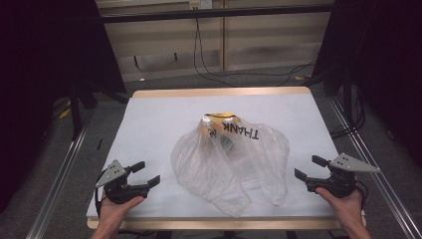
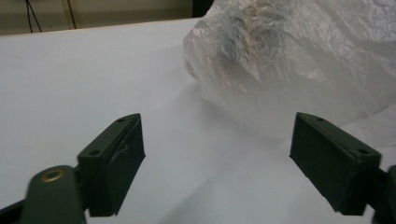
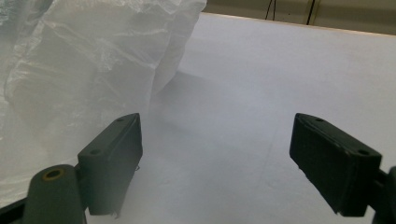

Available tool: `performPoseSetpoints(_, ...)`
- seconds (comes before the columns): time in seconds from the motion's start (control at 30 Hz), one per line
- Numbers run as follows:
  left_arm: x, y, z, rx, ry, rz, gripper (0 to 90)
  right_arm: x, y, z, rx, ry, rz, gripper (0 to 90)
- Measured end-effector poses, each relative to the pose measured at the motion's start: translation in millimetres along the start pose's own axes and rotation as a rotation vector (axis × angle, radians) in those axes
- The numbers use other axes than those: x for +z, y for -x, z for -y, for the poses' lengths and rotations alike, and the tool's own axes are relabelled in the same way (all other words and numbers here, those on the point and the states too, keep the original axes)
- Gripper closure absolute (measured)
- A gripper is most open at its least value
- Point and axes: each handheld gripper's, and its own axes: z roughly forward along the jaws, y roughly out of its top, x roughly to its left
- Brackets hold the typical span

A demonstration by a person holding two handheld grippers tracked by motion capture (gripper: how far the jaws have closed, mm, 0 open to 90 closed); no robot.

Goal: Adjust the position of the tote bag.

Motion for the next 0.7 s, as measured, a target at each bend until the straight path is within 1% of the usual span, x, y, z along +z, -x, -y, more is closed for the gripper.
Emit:
performPoseSetpoints(0.03,0.0,0.0,0.0,0.0,0.0,0.0,18.2,0.0,0.0,0.0,0.0,0.0,0.0,17.2)
performPoseSetpoints(0.07,0.3,0.3,-0.7,0.002,-0.002,0.023,18.8,-0.4,0.4,0.1,0.002,-0.003,-0.009,18.9)
performPoseSetpoints(0.1,0.2,0.8,-1.5,0.002,-0.001,0.033,18.8,-0.4,0.4,0.1,0.002,-0.003,-0.009,18.9)
performPoseSetpoints(0.13,-0.4,1.0,-2.4,0.015,0.001,0.044,20.8,-0.5,0.3,0.0,0.003,-0.001,-0.014,19.8)
performPoseSetpoints(0.17,-1.3,2.6,-3.1,0.017,-0.001,0.04,23.6,-0.6,0.0,-0.2,0.003,-0.002,-0.019,21.1)
performPoseSetpoints(0.2,-2.1,3.5,-3.7,0.03,0.002,0.029,23.8,-0.5,-0.2,-0.2,-0.002,-0.004,-0.021,21.9)
performPoseSetpoints(0.23,-2.4,4.6,-4.7,0.029,-0.005,0.042,24.0,0.5,-0.3,-0.1,-0.001,-0.014,-0.037,27.6)
performPoseSetpoints(0.27,-2.4,4.6,-4.7,0.029,-0.005,0.042,24.2,0.7,-0.8,0.2,-0.005,-0.022,-0.034,27.9)
performPoseSetpoints(0.33,-1.7,5.4,-5.3,0.02,-0.002,0.072,27.7,0.6,-2.1,0.4,-0.005,-0.032,-0.049,31.6)
performPoseSetpoints(0.37,-2.5,6.5,-5.8,0.028,-0.008,0.066,27.7,0.6,-2.1,0.4,-0.005,-0.032,-0.049,31.6)
performPoseSetpoints(0.4,-2.8,7.9,-5.9,0.039,-0.001,0.071,29.8,0.3,-2.6,0.1,-0.01,-0.032,-0.054,33.1)
performPoseSetpoints(0.43,-2.6,8.2,-5.9,0.046,0.006,0.083,34.2,0.2,-3.8,-0.8,-0.013,-0.032,-0.058,35.3)
performPoseSetpoints(0.47,-2.7,9.6,-6.3,0.049,0.004,0.075,34.3,0.0,-4.0,-1.2,-0.018,-0.041,-0.067,36.2)
performPoseSetpoints(0.5,-2.5,9.8,-6.7,0.058,-0.008,0.077,34.2,-0.1,-5.1,-1.7,-0.021,-0.054,-0.065,36.5)
performPoseSetpoints(0.53,-1.4,10.6,-6.4,0.043,-0.009,0.1,35.9,-0.2,-7.2,-2.3,-0.014,-0.062,-0.085,38.0)
performPoseSetpoints(0.57,-1.4,11.2,-7.0,0.055,-0.021,0.094,35.9,-0.2,-7.2,-2.3,-0.014,-0.062,-0.085,38.0)
performPoseSetpoints(0.6,-0.6,12.1,-7.1,0.054,-0.021,0.106,36.8,-0.2,-7.8,-2.7,-0.014,-0.061,-0.096,38.7)
performPoseSetpoints(0.63,-0.4,12.6,-8.1,0.059,-0.026,0.113,40.4,-0.8,-10.8,-3.6,-0.019,-0.059,-0.108,40.3)
performPoseSetpoints(0.67,-0.3,13.2,-8.8,0.056,-0.035,0.116,40.4,-0.8,-10.8,-3.6,-0.019,-0.059,-0.108,40.3)
performPoseSetpoints(0.7,0.8,14.5,-9.0,0.045,-0.031,0.13,41.0,-1.1,-11.3,-3.7,-0.02,-0.057,-0.113,40.7)
